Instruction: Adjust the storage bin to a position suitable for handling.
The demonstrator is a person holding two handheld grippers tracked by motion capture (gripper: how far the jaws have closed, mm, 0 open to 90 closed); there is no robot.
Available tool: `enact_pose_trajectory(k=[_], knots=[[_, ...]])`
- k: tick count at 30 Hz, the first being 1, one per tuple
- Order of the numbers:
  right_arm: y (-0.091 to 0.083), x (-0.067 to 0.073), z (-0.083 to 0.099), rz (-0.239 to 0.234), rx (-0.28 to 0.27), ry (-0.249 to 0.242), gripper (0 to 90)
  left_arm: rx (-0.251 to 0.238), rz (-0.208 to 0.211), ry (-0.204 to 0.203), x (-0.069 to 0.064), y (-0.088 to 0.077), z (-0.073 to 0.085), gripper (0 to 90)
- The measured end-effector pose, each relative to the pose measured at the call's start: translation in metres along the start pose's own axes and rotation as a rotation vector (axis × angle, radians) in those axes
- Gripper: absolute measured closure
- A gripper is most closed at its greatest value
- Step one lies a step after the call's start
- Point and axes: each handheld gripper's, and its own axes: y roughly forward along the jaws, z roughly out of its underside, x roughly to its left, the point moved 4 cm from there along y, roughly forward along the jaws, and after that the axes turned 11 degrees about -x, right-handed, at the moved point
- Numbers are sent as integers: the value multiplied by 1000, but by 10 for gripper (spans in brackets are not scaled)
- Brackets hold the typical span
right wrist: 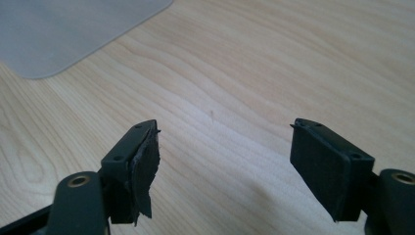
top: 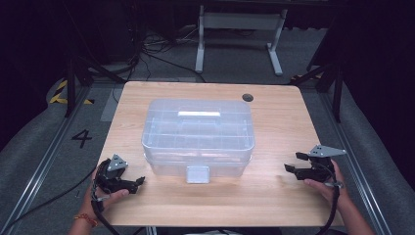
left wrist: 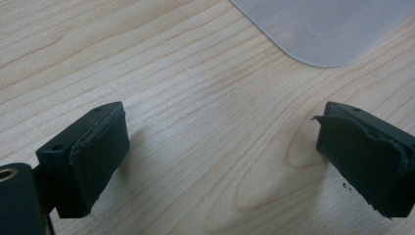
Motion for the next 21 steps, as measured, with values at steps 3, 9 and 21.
enact_pose_trajectory(k=[3, 9, 21], knots=[[-2, 2, -9, -5, -13, -21, 283, -7, -4, 1, 0, 0, 0, 65], [-7, 7, -30, -13, -42, -51, 299, -8, -7, -2, 0, -1, 1, 71], [-9, 10, -74, 8, -91, -104, 346, -9, -7, -3, 0, -2, 1, 77]])
